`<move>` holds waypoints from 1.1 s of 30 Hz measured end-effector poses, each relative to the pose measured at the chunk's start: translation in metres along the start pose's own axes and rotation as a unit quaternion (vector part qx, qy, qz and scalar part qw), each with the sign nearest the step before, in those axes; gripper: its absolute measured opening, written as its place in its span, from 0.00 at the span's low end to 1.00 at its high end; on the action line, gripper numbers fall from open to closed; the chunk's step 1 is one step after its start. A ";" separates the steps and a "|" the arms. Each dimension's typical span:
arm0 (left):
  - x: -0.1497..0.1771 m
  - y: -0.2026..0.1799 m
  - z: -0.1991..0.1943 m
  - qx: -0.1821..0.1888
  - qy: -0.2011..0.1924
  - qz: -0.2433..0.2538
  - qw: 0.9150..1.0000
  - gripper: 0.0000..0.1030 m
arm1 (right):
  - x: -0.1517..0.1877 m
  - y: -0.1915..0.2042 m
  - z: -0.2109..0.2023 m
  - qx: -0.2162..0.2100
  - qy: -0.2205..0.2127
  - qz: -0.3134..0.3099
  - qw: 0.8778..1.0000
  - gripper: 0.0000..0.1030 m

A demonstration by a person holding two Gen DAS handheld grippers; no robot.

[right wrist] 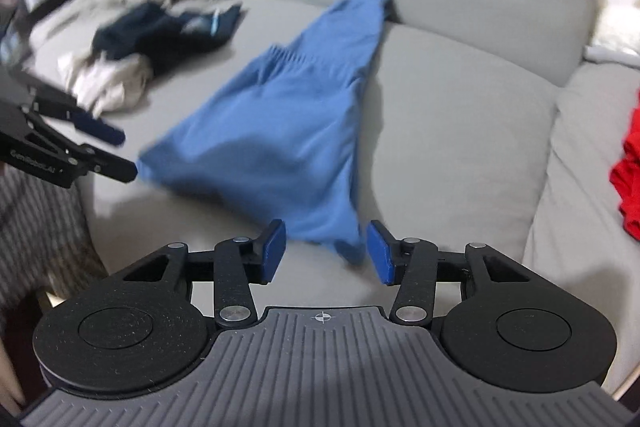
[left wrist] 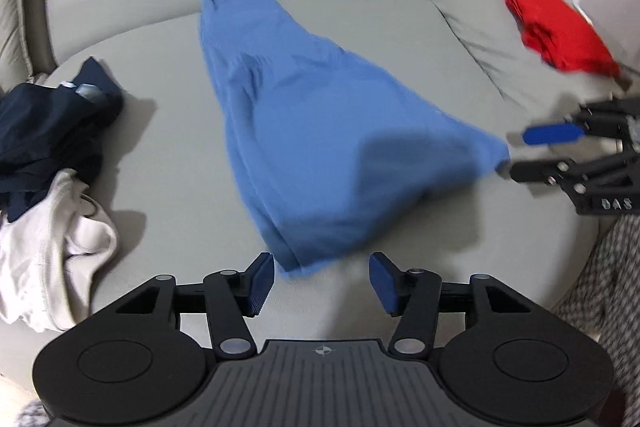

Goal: Fold clothes

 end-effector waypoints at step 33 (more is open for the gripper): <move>0.017 -0.034 -0.018 -0.097 -0.063 0.091 0.989 0.63 | -0.002 0.022 -0.004 0.019 0.013 -0.054 0.998 0.60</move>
Point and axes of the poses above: each gripper's, at about its wrist camera, not at the fingertips, and z roughly the way its jaws point, y to its left, x to its underside, the point moved 3 cm from there along z, roughly the way its jaws point, and after that the axes turned 1 degree about x, right-handed, at the moved point
